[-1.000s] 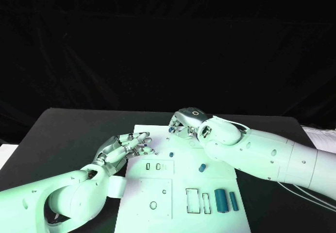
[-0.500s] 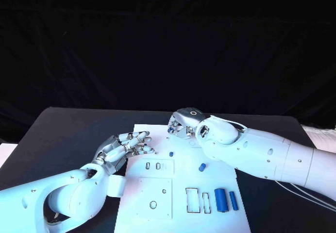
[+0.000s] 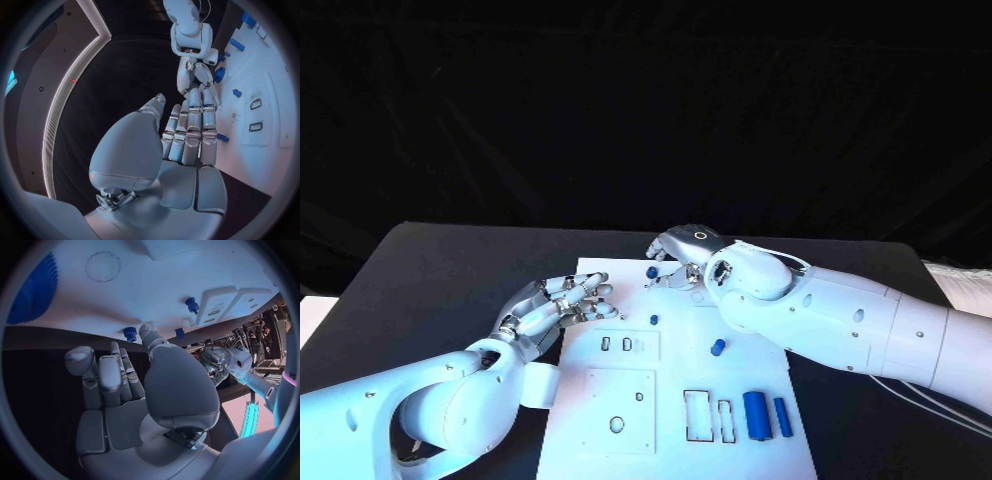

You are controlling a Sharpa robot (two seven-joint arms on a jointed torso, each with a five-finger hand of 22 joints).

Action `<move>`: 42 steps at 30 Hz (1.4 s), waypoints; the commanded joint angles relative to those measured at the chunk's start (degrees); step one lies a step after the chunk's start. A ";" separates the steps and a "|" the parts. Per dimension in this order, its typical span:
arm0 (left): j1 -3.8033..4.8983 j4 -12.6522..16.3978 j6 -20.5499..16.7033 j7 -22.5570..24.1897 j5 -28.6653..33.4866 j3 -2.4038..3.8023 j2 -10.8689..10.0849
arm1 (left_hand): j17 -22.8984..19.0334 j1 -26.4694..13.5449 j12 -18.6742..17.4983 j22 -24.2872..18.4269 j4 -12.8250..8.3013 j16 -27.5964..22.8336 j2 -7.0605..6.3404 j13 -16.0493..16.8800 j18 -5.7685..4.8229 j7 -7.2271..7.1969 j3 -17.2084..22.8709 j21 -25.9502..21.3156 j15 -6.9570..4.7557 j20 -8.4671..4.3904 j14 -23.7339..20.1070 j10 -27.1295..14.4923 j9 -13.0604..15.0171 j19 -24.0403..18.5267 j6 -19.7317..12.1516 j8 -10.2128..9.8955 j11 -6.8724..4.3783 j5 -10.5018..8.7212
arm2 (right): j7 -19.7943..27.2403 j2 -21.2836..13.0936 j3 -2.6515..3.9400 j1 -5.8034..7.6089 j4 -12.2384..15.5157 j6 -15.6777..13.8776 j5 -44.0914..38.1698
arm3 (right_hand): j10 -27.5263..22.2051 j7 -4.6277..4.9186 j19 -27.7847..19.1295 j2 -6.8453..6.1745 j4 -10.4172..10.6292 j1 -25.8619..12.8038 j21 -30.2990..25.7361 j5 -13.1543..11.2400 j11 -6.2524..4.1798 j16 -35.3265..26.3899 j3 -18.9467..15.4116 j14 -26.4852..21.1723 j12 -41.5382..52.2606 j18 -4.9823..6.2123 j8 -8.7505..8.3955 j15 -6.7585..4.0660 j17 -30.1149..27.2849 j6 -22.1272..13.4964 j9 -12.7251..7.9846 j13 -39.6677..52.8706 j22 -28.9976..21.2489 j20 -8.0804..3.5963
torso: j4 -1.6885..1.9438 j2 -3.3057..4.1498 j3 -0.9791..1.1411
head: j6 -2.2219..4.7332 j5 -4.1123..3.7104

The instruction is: Assemble the parts on the task board

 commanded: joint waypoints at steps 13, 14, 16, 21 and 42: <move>0.07 -0.12 0.80 0.03 0.05 0.03 -0.47 | 0.35 0.50 -0.09 -0.13 -1.04 -0.41 0.74 0.07 0.68 0.12 0.67 -0.44 -0.07 0.20 -0.49 -0.40 0.02 -0.31 -0.08 -0.31 -0.07 -0.24 | -2.80 -12.10 0.61 0.12 10.63 -6.16 11.09 | 18.95 -2.80 7.24 0.80 1.77 3.17 7.37 2.21 -4.37 5.92 1.95 2.43 8.00 -1.38 1.17 -3.01 8.26 5.68 0.28 3.73 12.19 -2.53 | -0.92 -0.47 0.33 | 0.40 -0.62; 0.07 -0.16 0.80 -0.04 0.05 0.02 -0.43 | 0.41 0.65 -0.08 -0.14 -1.16 -0.41 0.85 0.07 0.69 0.11 0.80 -0.43 -0.09 0.18 -0.48 -0.39 0.02 -0.28 -0.06 -0.32 -0.09 -0.23 | -2.95 -13.27 0.73 0.17 11.22 -5.80 13.05 | 20.66 -3.06 7.97 0.09 1.78 3.04 8.24 3.39 -4.77 6.47 1.70 2.57 9.12 -1.66 0.92 -3.39 9.09 5.47 0.19 4.71 13.62 -3.02 | -1.05 -0.54 0.36 | 0.32 -0.60; 0.06 -0.29 0.82 -0.12 0.05 0.02 -0.34 | 0.47 0.78 -0.08 -0.15 -1.29 -0.42 0.93 0.06 0.69 0.11 0.92 -0.42 -0.11 0.16 -0.48 -0.38 0.02 -0.26 -0.04 -0.32 -0.10 -0.23 | -3.16 -15.40 0.90 0.33 12.02 -4.55 16.32 | 22.66 -3.42 9.15 -1.00 2.01 2.52 9.71 4.79 -5.19 7.33 0.98 2.74 11.05 -2.15 0.43 -3.85 10.31 4.82 0.04 6.76 16.09 -3.63 | -1.34 -0.74 0.41 | 0.45 -0.71; 0.05 -0.92 0.92 -0.15 0.06 0.00 -0.01 | 0.54 0.94 -0.08 -0.16 -1.45 -0.44 1.00 0.06 0.69 0.10 1.07 -0.41 -0.13 0.14 -0.49 -0.37 0.02 -0.24 -0.02 -0.33 -0.12 -0.24 | -3.80 -18.72 1.09 0.58 12.69 1.89 18.18 | 25.56 -3.80 15.00 -1.79 1.81 2.34 17.58 6.20 -5.80 12.43 -3.36 3.77 43.22 -4.84 0.44 -4.15 18.74 3.48 0.13 41.31 30.54 -4.46 | -1.65 -1.11 0.52 | 0.70 -1.04; 0.00 -1.39 0.73 0.68 0.06 -0.02 0.52 | 0.66 1.18 -0.13 -0.17 -1.67 -0.48 1.23 0.03 0.69 0.15 1.38 -0.38 -0.16 0.10 -0.50 -0.43 -0.01 -0.20 -0.16 -0.44 -0.09 -0.22 | -4.93 -16.93 1.08 0.08 8.93 7.81 15.04 | 26.70 -2.90 17.43 -0.07 4.39 2.50 20.75 5.54 -4.42 17.22 -7.89 4.81 74.37 -6.12 0.66 -2.90 28.17 3.18 0.16 76.36 37.10 -2.78 | -1.32 -1.27 0.60 | 0.35 -1.06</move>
